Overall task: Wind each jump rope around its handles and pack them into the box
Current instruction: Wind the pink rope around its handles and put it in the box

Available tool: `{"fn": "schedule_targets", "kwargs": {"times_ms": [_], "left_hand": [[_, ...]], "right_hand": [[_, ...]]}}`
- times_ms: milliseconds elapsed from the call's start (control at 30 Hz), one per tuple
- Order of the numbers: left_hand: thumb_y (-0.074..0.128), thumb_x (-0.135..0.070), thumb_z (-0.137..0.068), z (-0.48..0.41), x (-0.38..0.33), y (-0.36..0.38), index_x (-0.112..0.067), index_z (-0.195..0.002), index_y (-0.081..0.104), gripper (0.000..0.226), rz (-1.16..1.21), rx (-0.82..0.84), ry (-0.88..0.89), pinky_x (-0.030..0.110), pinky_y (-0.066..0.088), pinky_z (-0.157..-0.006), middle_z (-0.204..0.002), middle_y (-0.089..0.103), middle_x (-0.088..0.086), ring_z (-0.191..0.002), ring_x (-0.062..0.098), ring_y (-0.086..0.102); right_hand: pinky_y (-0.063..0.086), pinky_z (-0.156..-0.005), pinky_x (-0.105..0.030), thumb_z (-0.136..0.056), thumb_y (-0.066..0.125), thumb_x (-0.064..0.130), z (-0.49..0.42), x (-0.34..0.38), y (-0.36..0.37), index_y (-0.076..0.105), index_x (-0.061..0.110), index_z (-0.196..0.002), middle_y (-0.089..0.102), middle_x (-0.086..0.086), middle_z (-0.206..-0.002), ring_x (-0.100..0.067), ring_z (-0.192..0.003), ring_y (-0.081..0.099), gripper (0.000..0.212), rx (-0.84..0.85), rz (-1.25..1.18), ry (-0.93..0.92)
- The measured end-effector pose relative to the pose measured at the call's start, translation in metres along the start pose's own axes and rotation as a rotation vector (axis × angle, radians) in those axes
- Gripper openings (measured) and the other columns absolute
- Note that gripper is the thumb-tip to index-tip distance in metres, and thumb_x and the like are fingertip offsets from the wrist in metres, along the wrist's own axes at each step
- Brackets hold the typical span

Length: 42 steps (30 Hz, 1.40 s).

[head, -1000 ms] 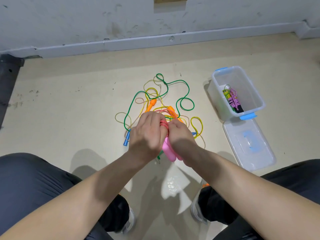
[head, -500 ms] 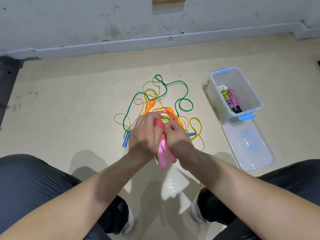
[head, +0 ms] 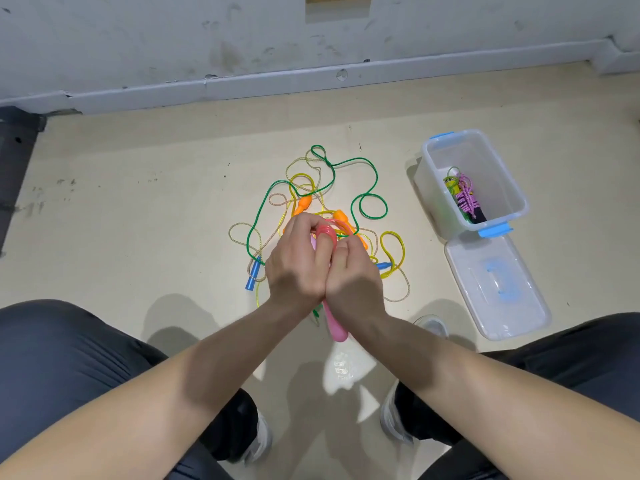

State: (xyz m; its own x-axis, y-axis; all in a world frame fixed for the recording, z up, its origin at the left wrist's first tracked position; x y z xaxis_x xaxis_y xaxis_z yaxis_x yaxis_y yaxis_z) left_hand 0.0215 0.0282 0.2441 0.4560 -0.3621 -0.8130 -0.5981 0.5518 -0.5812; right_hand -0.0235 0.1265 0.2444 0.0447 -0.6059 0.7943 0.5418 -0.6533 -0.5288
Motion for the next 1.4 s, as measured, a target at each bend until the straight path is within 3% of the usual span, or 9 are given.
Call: {"fn": "schedule_targets", "kwargs": {"times_ms": [133, 233, 400, 500, 800, 967, 1100, 1200, 1400], "left_hand": [[0.055, -0.025, -0.091, -0.011, 0.003, 0.008, -0.030, -0.087, 0.065, 0.012, 0.314, 0.238, -0.136, 0.041, 0.053, -0.069, -0.072, 0.067, -0.011, -0.069, 0.022, 0.063], [0.059, -0.012, -0.095, -0.023, -0.010, 0.002, -0.025, -0.087, 0.067, 0.017, 0.283, 0.409, -0.049, 0.031, 0.053, -0.071, -0.075, 0.069, -0.004, -0.067, 0.016, 0.067], [0.058, -0.029, -0.091, -0.030, -0.038, -0.011, -0.030, -0.097, 0.060, 0.006, -0.601, 0.493, 0.409, 0.036, 0.047, -0.076, -0.106, 0.057, -0.009, -0.103, 0.016, 0.056], [0.055, -0.036, -0.093, -0.029, -0.039, -0.011, -0.026, -0.094, 0.057, 0.011, -0.862, 0.534, 0.486, 0.033, 0.039, -0.068, -0.099, 0.058, -0.006, -0.096, 0.023, 0.057], [0.068, -0.012, -0.086, -0.029, -0.019, -0.034, -0.024, -0.085, 0.071, 0.013, -0.051, 0.262, 0.108, 0.029, 0.055, -0.082, -0.083, 0.072, -0.012, -0.083, 0.003, 0.068], [0.063, 0.004, -0.090, -0.019, -0.009, -0.025, -0.005, -0.100, 0.069, 0.015, 0.424, 0.298, -0.095, 0.038, 0.057, -0.086, -0.098, 0.078, 0.000, -0.094, 0.017, 0.074], [0.061, -0.026, -0.092, -0.020, -0.024, -0.020, -0.026, -0.104, 0.063, 0.013, -0.289, 0.400, 0.344, 0.042, 0.053, -0.087, -0.107, 0.065, -0.014, -0.111, 0.012, 0.056], [0.060, -0.052, -0.086, -0.017, -0.031, -0.011, -0.023, -0.111, 0.057, 0.039, -0.768, 0.478, 0.451, 0.039, 0.050, -0.080, -0.124, 0.048, -0.009, -0.122, 0.016, 0.039], [0.049, -0.052, -0.099, -0.025, -0.009, 0.001, -0.021, -0.101, 0.064, 0.034, -0.554, 0.715, 0.372, 0.042, 0.043, -0.096, -0.117, 0.050, -0.009, -0.114, 0.015, 0.039]], "right_hand": [[0.039, -0.072, -0.036, -0.101, 0.027, 0.036, -0.011, -0.006, -0.008, 0.045, 0.017, -0.094, 0.058, -0.002, -0.087, -0.027, -0.085, 0.055, 0.027, 0.036, 0.045, 0.000], [0.033, -0.065, -0.035, -0.106, 0.031, 0.026, -0.020, -0.010, -0.015, 0.040, 0.024, -0.082, 0.053, 0.009, -0.079, -0.019, -0.077, 0.052, 0.025, 0.034, 0.061, -0.031], [0.028, -0.058, -0.032, -0.106, 0.030, 0.031, -0.024, -0.009, -0.010, 0.037, 0.027, -0.079, 0.050, 0.009, -0.078, -0.007, -0.071, 0.046, 0.028, 0.127, 0.283, -0.155], [0.026, -0.060, -0.037, -0.105, 0.029, 0.030, -0.021, -0.010, -0.004, 0.035, 0.026, -0.079, 0.045, 0.008, -0.076, -0.018, -0.071, 0.045, 0.027, 0.191, 0.403, -0.190], [0.032, -0.068, -0.039, -0.107, 0.028, 0.027, -0.036, 0.006, -0.019, 0.039, 0.025, -0.083, 0.048, 0.007, -0.076, -0.025, -0.079, 0.047, 0.026, 0.149, 0.358, -0.302], [0.034, -0.071, -0.037, -0.108, 0.029, 0.031, -0.044, 0.002, -0.022, 0.046, 0.022, -0.087, 0.055, 0.001, -0.084, -0.028, -0.086, 0.052, 0.029, 0.182, 0.266, -0.204], [0.039, -0.071, -0.040, -0.107, 0.030, 0.031, -0.048, -0.003, -0.022, 0.042, 0.026, -0.086, 0.053, 0.003, -0.079, -0.031, -0.084, 0.053, 0.024, 0.205, 0.428, -0.218], [0.038, -0.069, -0.041, -0.105, 0.033, 0.029, -0.043, -0.001, -0.012, 0.039, 0.021, -0.088, 0.045, 0.003, -0.083, -0.034, -0.087, 0.054, 0.019, 0.235, 0.583, -0.296], [0.038, -0.072, -0.041, -0.107, 0.030, 0.032, -0.040, 0.000, -0.012, 0.038, 0.023, -0.087, 0.042, 0.006, -0.082, -0.029, -0.085, 0.050, 0.023, 0.295, 0.587, -0.361]]}}
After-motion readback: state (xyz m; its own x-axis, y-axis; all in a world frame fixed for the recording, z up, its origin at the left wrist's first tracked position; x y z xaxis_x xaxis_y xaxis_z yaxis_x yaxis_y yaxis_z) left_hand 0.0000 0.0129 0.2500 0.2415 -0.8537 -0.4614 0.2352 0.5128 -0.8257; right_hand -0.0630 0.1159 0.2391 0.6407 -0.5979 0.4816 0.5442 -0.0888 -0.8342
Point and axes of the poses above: each hand's wrist, its own z-axis away from the middle knuckle, its own y-axis out of the palm, x = y × z, the point moved 7 cm from there along -z, towards the middle knuckle
